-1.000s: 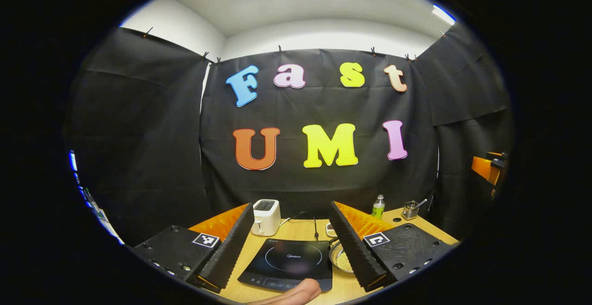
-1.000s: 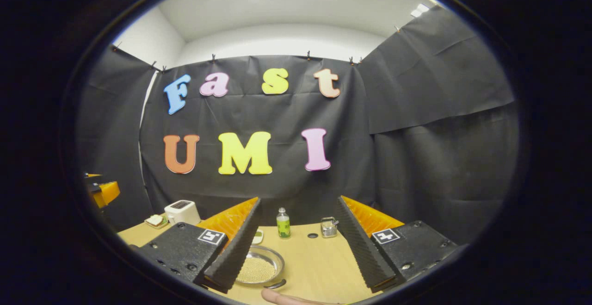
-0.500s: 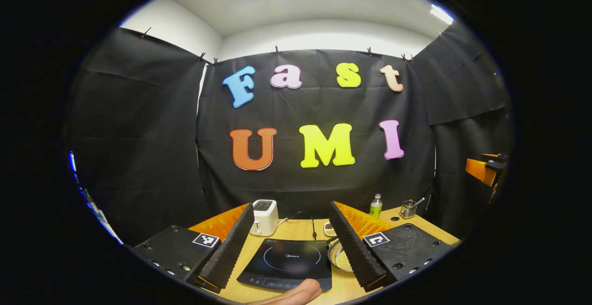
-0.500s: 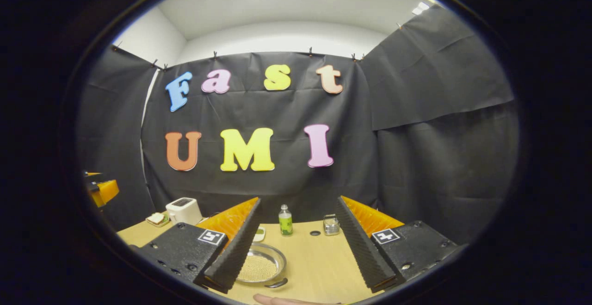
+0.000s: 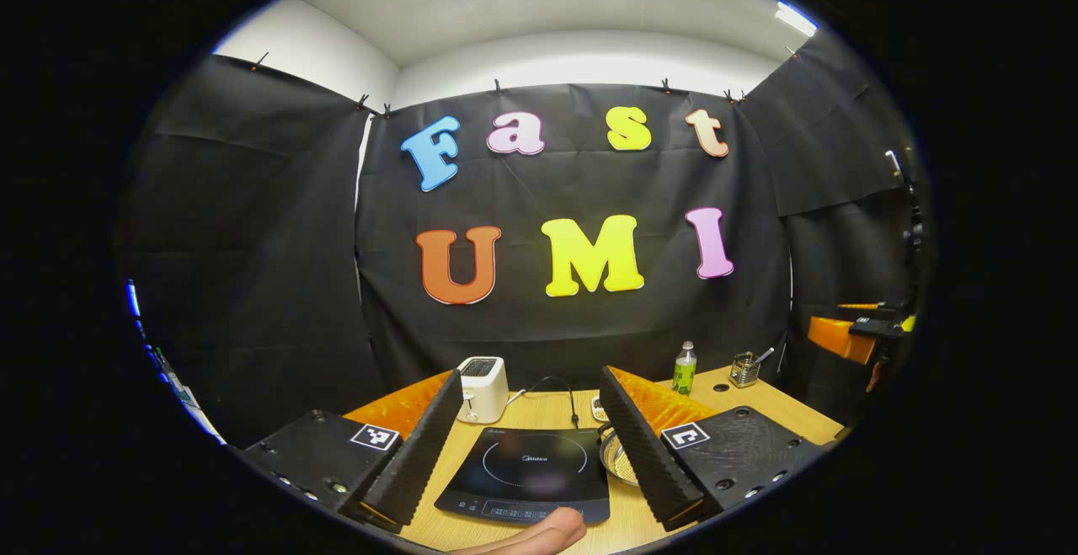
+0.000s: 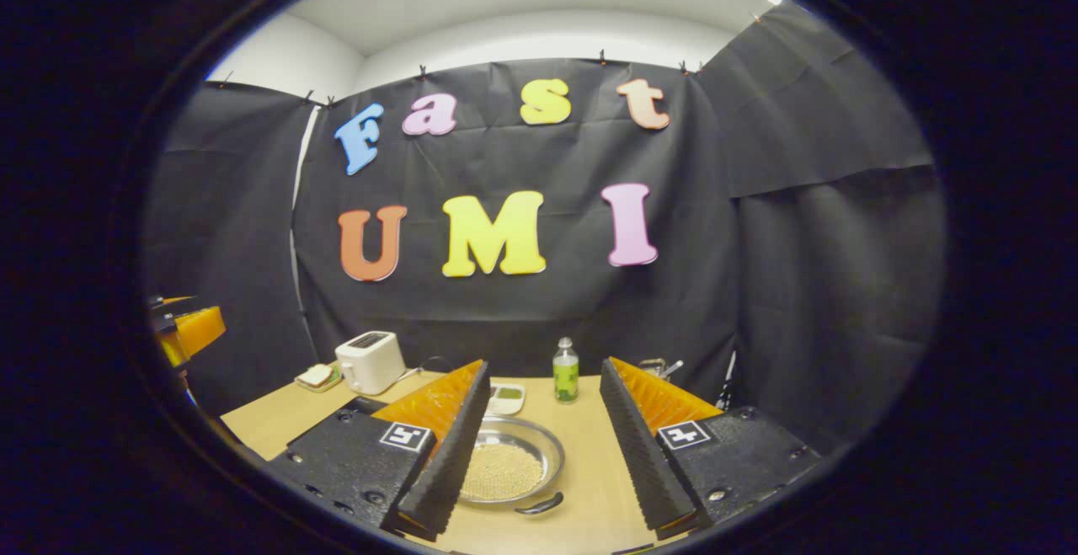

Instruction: First push the handle of the pot to place it horizontally, then grasp the pot with both hands and set it on the induction cooktop.

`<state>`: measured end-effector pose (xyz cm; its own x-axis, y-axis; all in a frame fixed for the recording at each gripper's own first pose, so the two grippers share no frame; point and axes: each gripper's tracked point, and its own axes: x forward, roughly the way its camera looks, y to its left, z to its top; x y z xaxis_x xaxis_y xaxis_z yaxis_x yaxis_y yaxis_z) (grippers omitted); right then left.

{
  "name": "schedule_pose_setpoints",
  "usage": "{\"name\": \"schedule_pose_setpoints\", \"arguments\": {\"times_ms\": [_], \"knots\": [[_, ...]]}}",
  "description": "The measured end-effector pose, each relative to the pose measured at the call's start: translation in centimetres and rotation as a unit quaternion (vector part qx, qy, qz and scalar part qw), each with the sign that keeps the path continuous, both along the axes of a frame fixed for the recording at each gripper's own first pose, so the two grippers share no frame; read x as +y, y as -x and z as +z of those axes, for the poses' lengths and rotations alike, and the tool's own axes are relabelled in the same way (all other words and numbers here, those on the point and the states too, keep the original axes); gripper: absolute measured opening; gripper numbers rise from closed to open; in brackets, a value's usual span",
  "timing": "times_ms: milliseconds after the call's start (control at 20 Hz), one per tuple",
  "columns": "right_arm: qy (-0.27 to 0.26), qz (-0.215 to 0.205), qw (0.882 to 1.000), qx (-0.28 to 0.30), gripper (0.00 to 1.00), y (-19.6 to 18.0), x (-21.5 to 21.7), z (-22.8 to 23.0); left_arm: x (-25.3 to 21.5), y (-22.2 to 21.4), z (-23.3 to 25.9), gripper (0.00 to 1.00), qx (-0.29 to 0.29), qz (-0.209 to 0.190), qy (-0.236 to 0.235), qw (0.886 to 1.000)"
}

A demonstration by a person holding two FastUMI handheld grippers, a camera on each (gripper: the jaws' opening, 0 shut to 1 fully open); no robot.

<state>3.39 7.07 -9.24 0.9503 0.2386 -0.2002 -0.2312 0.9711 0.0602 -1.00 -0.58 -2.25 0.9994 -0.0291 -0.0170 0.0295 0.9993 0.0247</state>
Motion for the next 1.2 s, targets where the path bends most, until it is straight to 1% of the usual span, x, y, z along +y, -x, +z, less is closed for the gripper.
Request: {"name": "schedule_pose_setpoints", "arguments": {"times_ms": [50, 100, 150, 200, 250, 300, 350, 400, 450, 500, 550, 700, 750, 800, 850, 900, 950, 1000, 1050, 1150, 1200], "knots": [[-0.003, 0.013, 1.000, 0.018, 0.75, -0.2, 0.4, -1.1, 0.1, 0.1, 0.0, 0.97, -0.001, 0.000, -0.001, 1.000], [-0.003, 0.022, 0.999, 0.033, 0.78, -0.4, 0.8, -2.1, 0.3, 0.0, -0.1, 0.97, -0.001, 0.002, -0.002, 1.000], [-0.002, 0.031, 0.998, 0.045, 0.68, -0.6, 1.3, -3.0, 0.4, 0.2, 0.0, 0.97, -0.003, 0.003, -0.002, 1.000], [0.000, 0.043, 0.998, 0.055, 0.64, -0.7, 1.9, -3.8, 0.4, 0.1, 0.0, 0.97, -0.006, 0.003, -0.001, 1.000], [0.003, 0.053, 0.996, 0.067, 0.53, -0.8, 2.5, -4.7, 0.3, 0.1, 0.1, 0.97, -0.008, 0.002, 0.000, 1.000], [0.006, 0.061, 0.995, 0.084, 0.46, -0.9, 2.8, -5.9, 0.5, 0.1, 0.0, 0.97, -0.008, 0.003, 0.003, 1.000], [0.008, 0.068, 0.992, 0.103, 0.29, -0.9, 3.3, -7.2, 0.5, 0.2, -0.1, 0.97, -0.008, 0.003, 0.005, 1.000], [0.012, 0.068, 0.990, 0.122, 0.19, -1.0, 3.3, -8.4, 0.5, 0.2, -0.1, 0.97, -0.009, 0.001, 0.007, 1.000], [0.013, 0.064, 0.988, 0.140, 0.02, -1.2, 3.2, -9.5, 0.5, 0.2, -0.2, 0.97, -0.008, 0.001, 0.007, 1.000], [0.011, 0.067, 0.985, 0.156, 0.00, -1.0, 3.4, -10.9, 0.6, 0.3, -0.2, 0.97, -0.008, 0.002, 0.005, 1.000], [0.015, 0.068, 0.983, 0.170, 0.04, -1.1, 3.6, -12.0, 0.8, 0.5, -0.2, 0.97, -0.009, 0.002, 0.004, 1.000], [0.035, 0.066, 0.976, 0.202, 0.04, -0.9, 3.6, -14.8, 1.1, 1.1, -0.6, 0.98, -0.008, 0.000, 0.003, 1.000], [0.035, 0.067, 0.974, 0.214, 0.01, -0.6, 3.8, -15.8, 1.0, 1.0, -0.6, 0.97, -0.007, -0.001, 0.003, 1.000], [0.035, 0.070, 0.971, 0.227, 0.04, -0.4, 3.9, -16.7, 1.1, 0.9, -0.7, 0.97, -0.006, -0.002, 0.002, 1.000], [0.037, 0.073, 0.968, 0.237, 0.04, -0.2, 4.0, -17.6, 1.2, 1.0, -0.7, 0.97, -0.006, -0.002, 0.003, 1.000], [0.041, 0.074, 0.966, 0.244, 0.01, -0.2, 4.0, -18.4, 1.3, 1.0, -0.6, 0.97, -0.006, -0.001, 0.005, 1.000], [0.045, 0.075, 0.964, 0.251, 0.01, 0.0, 4.1, -19.2, 1.4, 1.0, -0.7, 0.97, -0.007, -0.002, 0.007, 1.000], [0.048, 0.078, 0.961, 0.260, 0.04, 0.3, 4.2, -20.1, 1.4, 1.1, -0.7, 0.97, -0.007, -0.004, 0.009, 1.000], [0.050, 0.081, 0.958, 0.269, 0.01, 0.5, 4.4, -21.1, 1.3, 1.1, -0.7, 0.97, -0.008, -0.005, 0.012, 1.000], [0.058, 0.086, 0.953, 0.286, 0.01, 1.1, 4.5, -22.7, 1.4, 1.2, -0.8, 0.97, -0.009, -0.007, 0.012, 1.000], [0.063, 0.088, 0.950, 0.291, 0.04, 1.2, 4.6, -23.4, 1.4, 1.3, -0.8, 0.97, -0.009, -0.007, 0.011, 1.000]]}}
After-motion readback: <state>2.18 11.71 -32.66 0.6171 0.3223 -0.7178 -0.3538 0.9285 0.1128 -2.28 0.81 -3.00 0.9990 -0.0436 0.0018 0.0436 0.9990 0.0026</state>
